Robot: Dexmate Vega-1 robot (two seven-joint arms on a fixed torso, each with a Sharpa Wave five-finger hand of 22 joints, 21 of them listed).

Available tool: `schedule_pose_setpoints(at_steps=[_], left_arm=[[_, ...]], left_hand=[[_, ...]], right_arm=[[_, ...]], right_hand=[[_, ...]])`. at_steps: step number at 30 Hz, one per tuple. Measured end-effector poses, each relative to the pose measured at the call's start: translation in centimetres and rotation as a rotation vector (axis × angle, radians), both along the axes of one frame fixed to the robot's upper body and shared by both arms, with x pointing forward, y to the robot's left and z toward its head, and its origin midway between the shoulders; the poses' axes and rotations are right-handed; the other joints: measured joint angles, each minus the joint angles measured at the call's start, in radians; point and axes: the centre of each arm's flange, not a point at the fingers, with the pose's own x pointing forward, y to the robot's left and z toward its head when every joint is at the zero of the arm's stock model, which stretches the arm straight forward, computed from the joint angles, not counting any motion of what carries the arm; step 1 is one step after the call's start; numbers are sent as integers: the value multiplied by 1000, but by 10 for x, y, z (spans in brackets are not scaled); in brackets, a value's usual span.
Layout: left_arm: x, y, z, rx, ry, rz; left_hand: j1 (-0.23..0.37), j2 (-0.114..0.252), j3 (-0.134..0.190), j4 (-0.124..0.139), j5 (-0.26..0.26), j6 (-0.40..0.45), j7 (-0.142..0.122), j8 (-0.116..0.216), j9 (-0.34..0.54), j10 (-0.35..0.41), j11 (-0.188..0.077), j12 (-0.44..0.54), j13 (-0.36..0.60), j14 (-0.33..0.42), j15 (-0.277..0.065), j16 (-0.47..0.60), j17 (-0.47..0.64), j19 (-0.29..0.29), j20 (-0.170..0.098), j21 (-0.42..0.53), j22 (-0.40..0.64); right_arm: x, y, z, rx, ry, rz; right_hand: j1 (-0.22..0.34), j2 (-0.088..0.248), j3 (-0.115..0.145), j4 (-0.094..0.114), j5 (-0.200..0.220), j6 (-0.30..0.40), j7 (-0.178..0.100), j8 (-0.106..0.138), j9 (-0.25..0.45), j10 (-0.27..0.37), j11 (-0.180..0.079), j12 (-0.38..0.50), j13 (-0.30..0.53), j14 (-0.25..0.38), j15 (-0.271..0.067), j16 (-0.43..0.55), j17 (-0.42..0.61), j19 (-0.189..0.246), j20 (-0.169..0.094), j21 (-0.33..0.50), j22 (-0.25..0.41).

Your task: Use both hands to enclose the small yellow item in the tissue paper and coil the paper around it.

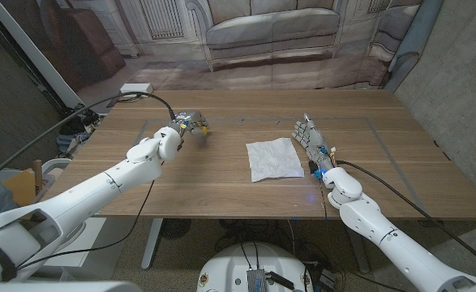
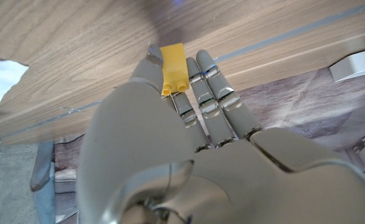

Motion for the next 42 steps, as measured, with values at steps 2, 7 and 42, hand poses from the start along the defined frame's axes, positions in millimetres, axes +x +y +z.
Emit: schedule_pose_setpoints(at_steps=[2, 7, 42], left_arm=[[-1, -3, 2, 3, -10, -20], [-5, -13, 6, 7, -37, -67], [-32, -99, 15, 157, -107, -466]], left_hand=[[0, 0, 0, 0, 0, 0, 0, 0, 0, 0, 0, 0, 0, -4, -4, -3, 0, -6, 0, -1, 0], [0, 0, 0, 0, 0, 0, 0, -1, 0, -5, -5, -6, 2, -10, -10, -8, 0, -17, 0, -9, 0], [-23, 6, 0, 0, 0, 3, -4, -14, -5, -11, -11, -23, 8, -24, -11, -8, 6, -34, 7, -21, 3]], right_arm=[[0, -1, 0, 3, -2, 0], [0, -2, 1, 10, -9, 0], [-23, -25, -18, 67, -31, -41]], right_hand=[[-1, 1, 0, 0, 0, 0, 0, 0, 0, 0, 0, 0, 0, 0, 0, 0, 0, 0, 0, 0, 0], [-5, 5, 0, 0, 0, 0, 0, 0, 0, 0, 0, 0, 0, 0, 0, 0, 0, 0, 0, 0, 0], [-5, 5, -4, -4, 0, 0, 0, 0, 0, 0, 0, 0, 0, 0, 0, 0, 0, 0, 0, 0, 0]])
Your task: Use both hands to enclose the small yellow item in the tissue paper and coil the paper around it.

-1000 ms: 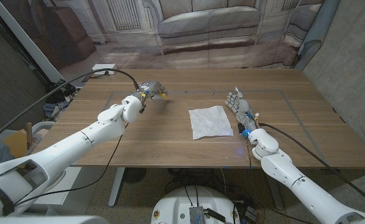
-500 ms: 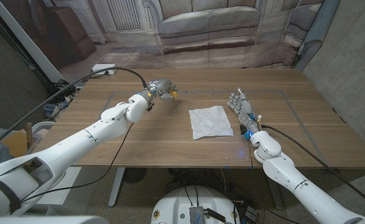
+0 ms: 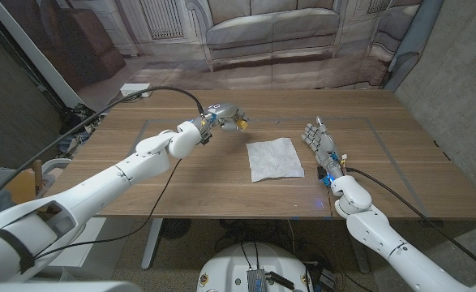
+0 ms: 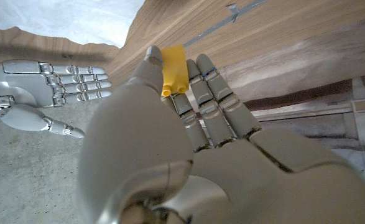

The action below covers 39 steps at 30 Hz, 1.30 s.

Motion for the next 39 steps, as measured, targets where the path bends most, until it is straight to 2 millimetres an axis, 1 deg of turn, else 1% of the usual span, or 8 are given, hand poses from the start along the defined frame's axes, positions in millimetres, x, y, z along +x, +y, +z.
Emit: schedule_pose_setpoints(at_steps=[10, 15, 19, 22, 27, 29, 31, 39], left_arm=[[-16, -17, -8, 53, -2, -94], [-25, -26, -14, 85, -6, -136], [-31, -32, -18, 106, -8, -166], [-36, -37, -21, 124, -11, -188], [-43, -45, -25, 152, -17, -214], [-46, -49, -27, 167, -21, -223], [-49, -53, -30, 184, -23, -233], [-57, -66, -39, 240, -26, -262]], left_hand=[[0, 0, 0, 0, 0, -2, -2, 4, 0, 0, 0, -2, 2, -1, 2, 0, -1, -4, -4, -4, 0], [0, 0, 0, 0, 0, -2, -2, 4, 0, 0, 0, -3, 2, -1, 2, 0, -1, -7, 0, -4, 0], [0, 0, 0, 0, 0, 2, -9, 4, 0, 0, 0, -4, 2, -1, 2, 0, -1, -7, 0, -4, 0], [0, 0, 1, -1, -1, 2, -9, 4, 0, 2, -2, -2, 2, -1, 2, 0, -1, -7, 0, -4, 0], [-5, -4, 5, -5, -1, 2, -9, 4, 0, 4, -4, 0, 2, -1, 2, 0, -1, -7, 0, -4, 0], [-16, 0, 5, -5, -1, 2, -9, 3, -1, 4, -4, 0, 2, -1, 2, 0, -1, -7, 0, -8, 0], [-16, 0, 5, -5, -1, 2, -9, 3, -1, 4, -4, 0, 2, -1, 2, 0, -1, -11, 4, -8, 0], [-16, 0, 5, -5, 0, 6, -12, 6, 0, 4, -4, 0, 1, -1, 2, 0, -1, -11, 3, -8, 0]], right_arm=[[-5, -5, -2, 6, -7, -8], [-7, -7, -3, 6, -11, -9], [-10, -9, -3, 4, -13, -11], [-12, -11, -4, 4, -14, -11], [-15, -13, -5, 4, -15, -13], [-16, -15, -6, 4, -15, -15], [-17, -16, -6, 5, -15, -15], [-19, -18, -8, 4, -15, -15]], right_hand=[[0, 0, 0, 0, 0, 0, 0, 0, 0, 0, 0, 0, 0, 0, 0, 0, 0, 0, 0, 0, 0], [0, 0, 0, 0, 0, 0, 0, 0, 0, 0, 0, 0, 0, 0, 0, 0, 0, 0, 0, 0, 0], [0, 0, 0, 0, 0, 0, 0, 0, 0, 0, 0, 0, 0, 0, 0, 0, 0, 0, 0, 0, 0], [0, 0, 4, -4, 0, 0, 0, 0, 0, 0, 0, 0, 0, 0, 0, 0, 0, 0, 0, 0, 0], [0, 0, 4, -4, 0, 0, 0, 0, 0, 0, 0, 0, 0, 0, 0, 0, 0, 0, 0, 0, 0], [0, 0, 4, -4, 0, 0, 0, 0, 0, 0, 0, 0, 0, 0, 0, 0, 0, 0, 0, 0, 0], [0, 0, 4, -4, 0, 0, 0, 0, 0, 0, 0, 0, 0, 0, 0, 0, 0, 0, 0, 0, 0], [0, 0, 4, -4, 0, 0, 0, 0, 0, 0, 0, 0, 0, 0, 0, 0, 0, 0, 0, 0, 0]])
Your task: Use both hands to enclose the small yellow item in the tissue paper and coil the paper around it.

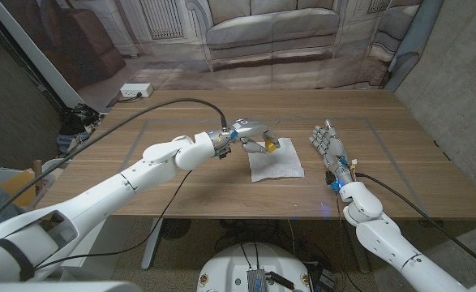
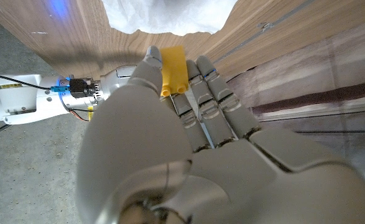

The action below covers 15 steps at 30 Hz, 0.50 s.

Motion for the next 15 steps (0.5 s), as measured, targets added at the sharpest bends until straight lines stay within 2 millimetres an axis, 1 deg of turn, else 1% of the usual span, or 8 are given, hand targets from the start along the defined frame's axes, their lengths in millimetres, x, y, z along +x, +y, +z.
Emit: schedule_pose_setpoints(at_steps=[5, 15], left_arm=[[-4, -5, -5, 33, -13, -5], [-4, -10, -15, 100, -31, 14]], left_hand=[[0, 0, 0, 0, 0, 0, 0, 1, 0, 0, 0, 0, 0, 0, 0, 0, 0, 0, 0, 0, 0], [0, 0, 2, -2, 0, 3, -3, 1, 0, 2, -2, 0, 0, 0, 0, 0, 0, 0, 0, -4, 0]], right_arm=[[-1, -1, -1, -2, 0, 1], [-1, -1, -2, -3, 9, 2]], right_hand=[[0, 0, 0, 0, 0, 0, 0, 0, 0, 0, 0, 0, 0, 0, 0, 0, 0, 0, 0, 0, 0], [0, 0, 0, 0, 0, 0, 0, 0, 0, 0, 0, 0, 0, 0, 0, 0, 0, 0, 0, 0, 0]])
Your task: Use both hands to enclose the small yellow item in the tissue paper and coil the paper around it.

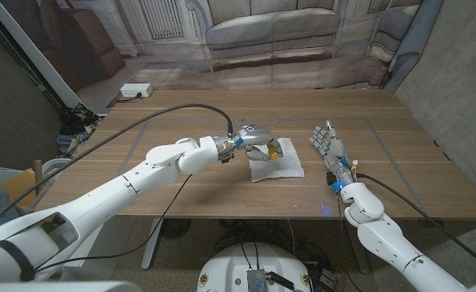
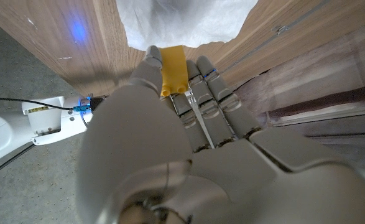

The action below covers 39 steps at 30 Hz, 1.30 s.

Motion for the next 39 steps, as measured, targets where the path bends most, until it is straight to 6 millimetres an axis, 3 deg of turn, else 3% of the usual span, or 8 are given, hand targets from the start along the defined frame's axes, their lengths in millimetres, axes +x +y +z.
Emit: schedule_pose_setpoints(at_steps=[20, 23, 29, 31, 39], left_arm=[[16, -11, -12, 91, -8, 33], [17, -11, -14, 98, -8, 37], [22, -13, -16, 110, -6, 56], [23, -14, -17, 115, -5, 62], [27, -16, -18, 127, 0, 83]], left_hand=[[-5, -3, 1, -1, -1, -17, -5, -5, -5, -9, -15, -8, 1, -29, 7, -3, 0, -39, 7, -15, 5], [-8, -6, 22, 20, -1, -30, -1, -12, -4, -26, -17, -12, 1, -44, 13, -7, 3, -52, 9, -19, 5], [-25, 4, 22, 20, -1, -48, -5, -22, -3, -49, -12, -15, 2, -70, 23, -8, 4, -82, 18, -30, 5], [-25, 4, 40, 38, -3, -51, -7, -24, -4, -55, -14, -17, -1, -81, 23, -8, 3, -86, 18, -30, 5], [-29, -1, 53, 46, 1, -95, -7, -43, -7, -97, -7, -17, -7, -128, 37, -15, 1, -112, 20, -46, 5]], right_arm=[[-1, 0, -6, 15, 21, -12], [-1, 0, -7, 17, 23, -12], [0, -1, -10, 21, 29, -13], [0, -1, -10, 21, 31, -13], [1, -2, -11, 23, 31, -12]], right_hand=[[4, 4, 0, 0, 0, 0, 0, 0, 0, 0, 0, 0, 0, 0, 0, 0, 0, 0, 0, 0, 0], [4, 4, 0, 0, 0, 0, 0, 0, 0, 0, 0, 0, 0, 0, 0, 0, 0, 0, 0, 0, 0], [4, 4, -3, -3, 0, 0, 0, 0, 0, 0, 0, 0, 0, 0, 0, 0, 0, 0, 0, 0, 0], [4, 4, -3, -3, 0, 0, 0, 0, 0, 0, 0, 0, 0, 0, 0, 0, 0, 0, 0, 0, 0], [4, 4, -3, -3, 0, 0, 0, 0, 0, 0, 0, 0, 0, 0, 0, 0, 0, 0, 0, 0, 0]])
